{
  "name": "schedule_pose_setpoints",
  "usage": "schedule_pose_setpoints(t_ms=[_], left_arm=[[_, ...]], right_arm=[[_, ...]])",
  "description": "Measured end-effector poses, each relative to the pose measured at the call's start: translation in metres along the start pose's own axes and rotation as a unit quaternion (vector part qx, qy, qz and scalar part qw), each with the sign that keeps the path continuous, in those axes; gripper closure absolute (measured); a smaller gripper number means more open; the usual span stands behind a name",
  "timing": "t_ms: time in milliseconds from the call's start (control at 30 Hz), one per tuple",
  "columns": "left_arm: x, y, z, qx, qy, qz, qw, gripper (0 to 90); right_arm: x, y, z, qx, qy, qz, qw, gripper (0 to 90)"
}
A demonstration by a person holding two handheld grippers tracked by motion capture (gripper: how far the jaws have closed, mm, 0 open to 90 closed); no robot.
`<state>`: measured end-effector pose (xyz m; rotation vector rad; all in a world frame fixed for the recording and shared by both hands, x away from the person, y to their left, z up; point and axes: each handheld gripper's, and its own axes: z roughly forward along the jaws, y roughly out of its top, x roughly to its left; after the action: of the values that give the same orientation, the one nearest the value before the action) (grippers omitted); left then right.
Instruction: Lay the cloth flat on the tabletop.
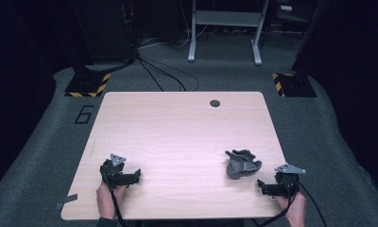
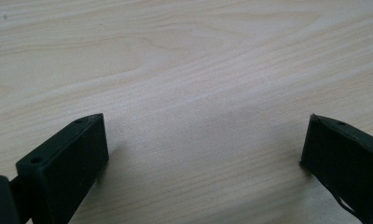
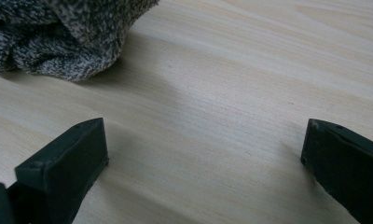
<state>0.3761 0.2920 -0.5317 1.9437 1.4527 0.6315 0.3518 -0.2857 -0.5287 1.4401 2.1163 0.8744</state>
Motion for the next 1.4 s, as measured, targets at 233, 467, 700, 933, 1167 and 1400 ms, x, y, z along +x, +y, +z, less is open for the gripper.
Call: schedule_pose_setpoints(t_ms=[233,467,700,933,1167,1400], left_arm=[[0.000,0.000,0.000,0.001,0.000,-0.001,1.0000,0.3],[0.000,0.000,0.000,0.001,0.001,-0.001,1.0000,0.4],[0.000,0.000,0.000,0.000,-0.001,0.000,1.0000,0.4],[0.000,0.000,0.000,0.000,-0.001,0.000,1.0000,0.4],[0.000,0.000,0.000,0.000,-0.001,0.000,1.0000,0.4],[-0.001,0.000,-0.001,0.002,-0.003,0.000,1.0000,0.4]], right_arm=[[0.001,0.004,0.000,0.016,0.005,-0.013,0.9998,0.0],[0.024,0.010,-0.007,-0.018,0.029,-0.021,0.9992,0.0],[0.044,0.033,-0.016,-0.043,0.042,-0.035,0.9976,0.0],[0.057,0.057,-0.014,-0.058,0.031,-0.055,0.9963,0.0],[0.073,0.075,-0.005,-0.062,0.042,-0.082,0.9938,0.0],[0.078,0.072,0.018,-0.025,0.053,-0.084,0.9947,5.2]])
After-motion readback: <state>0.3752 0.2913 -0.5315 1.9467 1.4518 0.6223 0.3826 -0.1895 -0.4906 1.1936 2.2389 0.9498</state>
